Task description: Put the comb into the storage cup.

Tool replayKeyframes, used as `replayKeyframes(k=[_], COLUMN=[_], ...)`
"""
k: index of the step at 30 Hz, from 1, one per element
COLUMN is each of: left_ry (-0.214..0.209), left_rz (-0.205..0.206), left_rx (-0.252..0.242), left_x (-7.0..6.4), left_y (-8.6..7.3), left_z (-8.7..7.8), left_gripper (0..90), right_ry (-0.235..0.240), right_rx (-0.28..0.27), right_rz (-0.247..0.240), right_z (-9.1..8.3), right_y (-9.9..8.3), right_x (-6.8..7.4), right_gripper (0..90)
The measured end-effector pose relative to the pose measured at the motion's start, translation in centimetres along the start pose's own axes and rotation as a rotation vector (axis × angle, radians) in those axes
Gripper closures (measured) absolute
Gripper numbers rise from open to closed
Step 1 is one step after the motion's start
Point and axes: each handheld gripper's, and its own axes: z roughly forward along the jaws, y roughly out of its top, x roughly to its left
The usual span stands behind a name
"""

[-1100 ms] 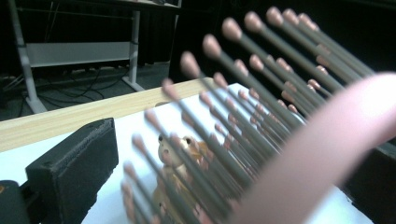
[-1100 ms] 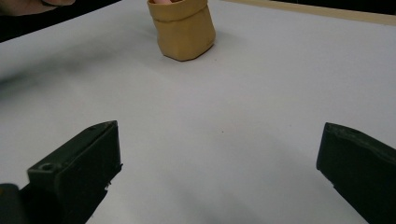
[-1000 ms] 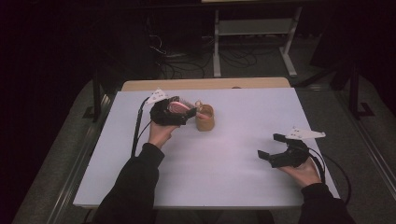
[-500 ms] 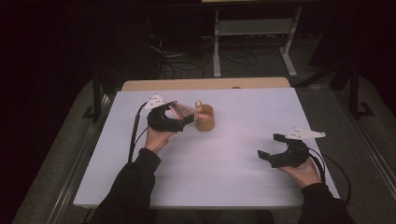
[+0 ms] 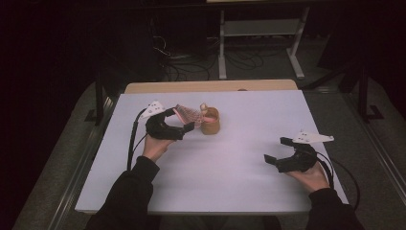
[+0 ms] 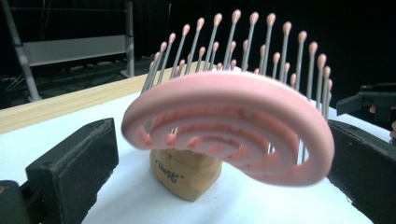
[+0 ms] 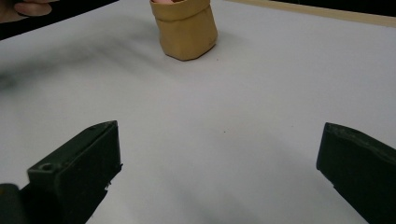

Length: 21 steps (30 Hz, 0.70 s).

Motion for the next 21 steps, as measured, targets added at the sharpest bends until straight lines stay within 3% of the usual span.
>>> replayKeyframes(k=[21], left_ry=[0.009], left_rz=[0.022], left_rx=[0.011], left_x=[0.4], left_y=[-1.0], left_z=[-2.9], left_gripper=[0.0], right_ry=[-0.002], right_rx=[0.001], right_rz=[0.001], right_z=[-0.1], right_y=[-0.1], right_x=[-0.1], right_gripper=[0.0])
